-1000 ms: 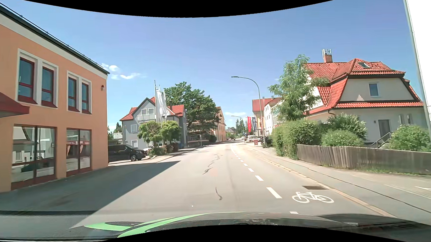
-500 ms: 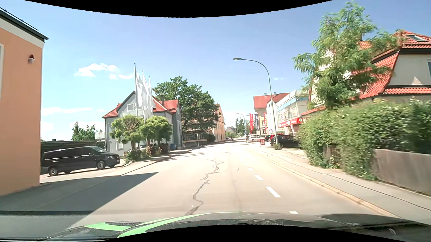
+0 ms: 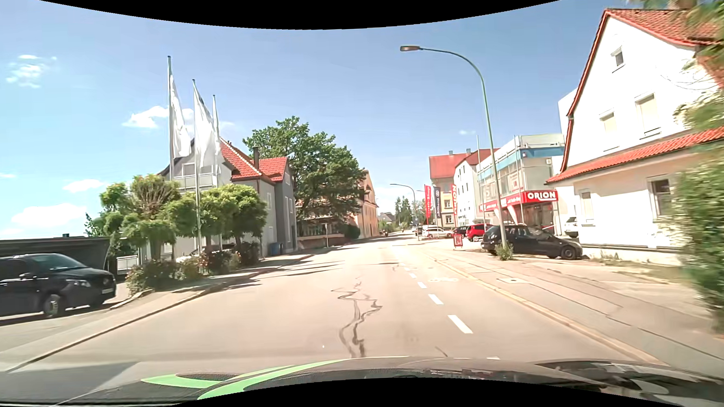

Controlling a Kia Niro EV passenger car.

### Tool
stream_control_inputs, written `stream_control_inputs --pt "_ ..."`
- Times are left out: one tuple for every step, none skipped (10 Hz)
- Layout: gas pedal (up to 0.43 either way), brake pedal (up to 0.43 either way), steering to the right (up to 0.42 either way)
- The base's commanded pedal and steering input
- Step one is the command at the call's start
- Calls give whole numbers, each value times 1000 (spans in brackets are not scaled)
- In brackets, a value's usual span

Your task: Follow the waypoints while adhering to traffic rules and regulations

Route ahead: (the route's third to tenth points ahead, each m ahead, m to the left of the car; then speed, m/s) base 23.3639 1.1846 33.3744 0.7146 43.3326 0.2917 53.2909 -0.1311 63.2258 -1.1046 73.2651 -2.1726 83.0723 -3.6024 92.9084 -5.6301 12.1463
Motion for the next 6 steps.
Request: stream_control_inputs --pt "98 0 1" --pt "98 0 0" --pt "98 0 1" --pt "110 0 2" --pt "110 0 2" --pt "110 0 3"
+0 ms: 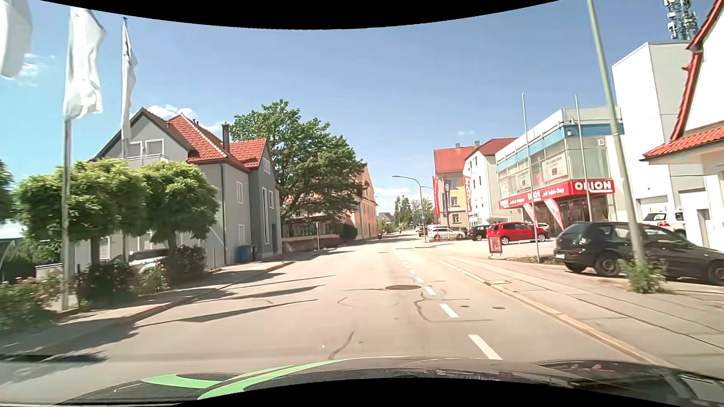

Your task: Follow the waypoints while adhering to traffic rules and regulations

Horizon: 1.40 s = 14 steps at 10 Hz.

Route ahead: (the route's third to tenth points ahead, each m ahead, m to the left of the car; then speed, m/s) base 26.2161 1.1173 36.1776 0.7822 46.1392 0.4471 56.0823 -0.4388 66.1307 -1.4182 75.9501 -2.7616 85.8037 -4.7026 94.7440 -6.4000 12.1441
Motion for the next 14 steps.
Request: stream_control_inputs --pt "110 0 3" --pt "110 0 4" --pt "110 0 6" --pt "110 0 7" --pt "110 0 8" --pt "110 0 8" --pt "110 0 8" --pt "110 0 8" --pt "110 0 7" --pt "110 0 6" --pt "110 0 6" --pt "110 0 6" --pt "110 0 7" --pt "110 0 8"
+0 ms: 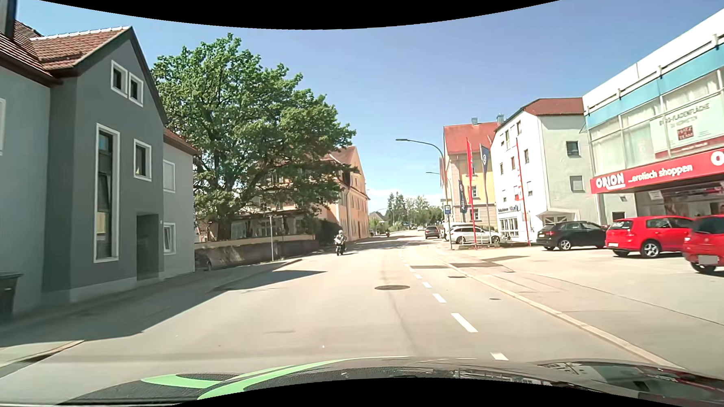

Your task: Follow the waypoints while adhering to traffic rules and regulations

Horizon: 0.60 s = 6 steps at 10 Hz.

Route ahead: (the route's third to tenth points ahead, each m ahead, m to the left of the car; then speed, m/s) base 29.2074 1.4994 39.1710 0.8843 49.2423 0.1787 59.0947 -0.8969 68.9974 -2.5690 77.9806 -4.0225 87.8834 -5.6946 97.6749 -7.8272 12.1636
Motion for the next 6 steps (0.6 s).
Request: stream_control_inputs --pt "110 0 8" --pt "110 0 8" --pt "110 0 8" --pt "110 0 8" --pt "110 0 8" --pt "110 0 9"
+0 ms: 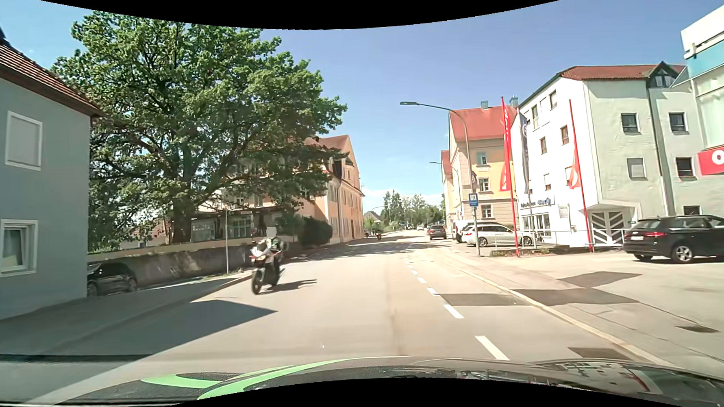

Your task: Follow the waypoints while adhering to traffic rules and regulations

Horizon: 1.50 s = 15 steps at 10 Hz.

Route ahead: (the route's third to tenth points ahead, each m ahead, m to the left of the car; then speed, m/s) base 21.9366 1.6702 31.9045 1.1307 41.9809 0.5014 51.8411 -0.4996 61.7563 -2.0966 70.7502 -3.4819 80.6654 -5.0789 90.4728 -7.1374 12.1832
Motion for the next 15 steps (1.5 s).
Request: stream_control_inputs --pt "110 0 10" --pt "110 0 11" --pt "110 0 11" --pt "110 0 12" --pt "110 0 15" --pt "98 0 16" --pt "98 0 18" --pt "87 0 21" --pt "79 0 21" --pt "79 0 21" --pt "79 0 21" --pt "79 0 21" --pt "79 0 21" --pt "79 0 22" --pt "79 0 21"
